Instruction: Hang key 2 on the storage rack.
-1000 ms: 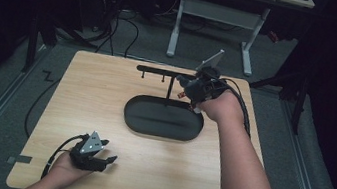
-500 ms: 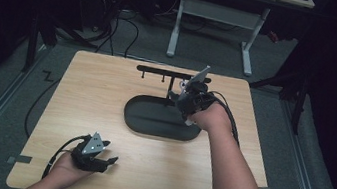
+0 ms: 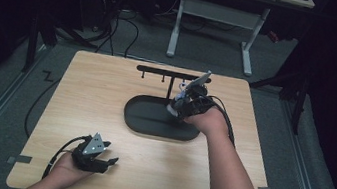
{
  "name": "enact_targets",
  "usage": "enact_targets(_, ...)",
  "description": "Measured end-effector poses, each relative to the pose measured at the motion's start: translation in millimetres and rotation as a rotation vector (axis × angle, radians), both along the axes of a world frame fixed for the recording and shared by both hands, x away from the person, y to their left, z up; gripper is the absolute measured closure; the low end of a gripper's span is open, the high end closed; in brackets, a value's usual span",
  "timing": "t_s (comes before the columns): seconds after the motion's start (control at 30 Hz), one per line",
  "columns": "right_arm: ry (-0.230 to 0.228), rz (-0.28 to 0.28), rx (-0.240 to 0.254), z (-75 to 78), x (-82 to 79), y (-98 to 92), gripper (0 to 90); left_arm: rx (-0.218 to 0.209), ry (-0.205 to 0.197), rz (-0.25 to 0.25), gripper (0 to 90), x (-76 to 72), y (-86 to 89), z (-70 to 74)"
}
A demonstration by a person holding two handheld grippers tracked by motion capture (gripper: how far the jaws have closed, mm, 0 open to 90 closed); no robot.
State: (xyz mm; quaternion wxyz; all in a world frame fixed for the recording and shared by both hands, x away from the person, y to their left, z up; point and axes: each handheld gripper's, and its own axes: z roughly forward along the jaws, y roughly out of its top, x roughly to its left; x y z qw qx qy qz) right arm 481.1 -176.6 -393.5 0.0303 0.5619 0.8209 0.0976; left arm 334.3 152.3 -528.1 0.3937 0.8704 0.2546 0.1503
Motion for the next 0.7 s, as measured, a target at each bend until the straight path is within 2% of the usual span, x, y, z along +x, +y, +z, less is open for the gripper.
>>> enact_targets(0.23, -0.012, 0.002, 0.018, -4.6, -17.9, -6.2, 28.1, -0.004, 0.0, -0.001, 35.7, -0.1, -0.8, 0.2)
enact_targets(0.43, -0.052, 0.035, 0.016, -22.1, -38.4, -10.3, 28.8, 0.004, 0.002, -0.006, 35.7, -0.2, -3.2, 0.0)
enact_targets(0.53, -0.114, 0.059, 0.011, -32.4, -51.6, -11.2, 29.2, 0.0, 0.001, -0.005, 35.6, -0.3, -4.0, -0.4)
enact_targets(0.7, -0.224, 0.079, 0.047, -54.3, -76.0, -15.2, 27.3, 0.003, 0.002, -0.011, 35.3, -1.3, -5.4, -0.8)
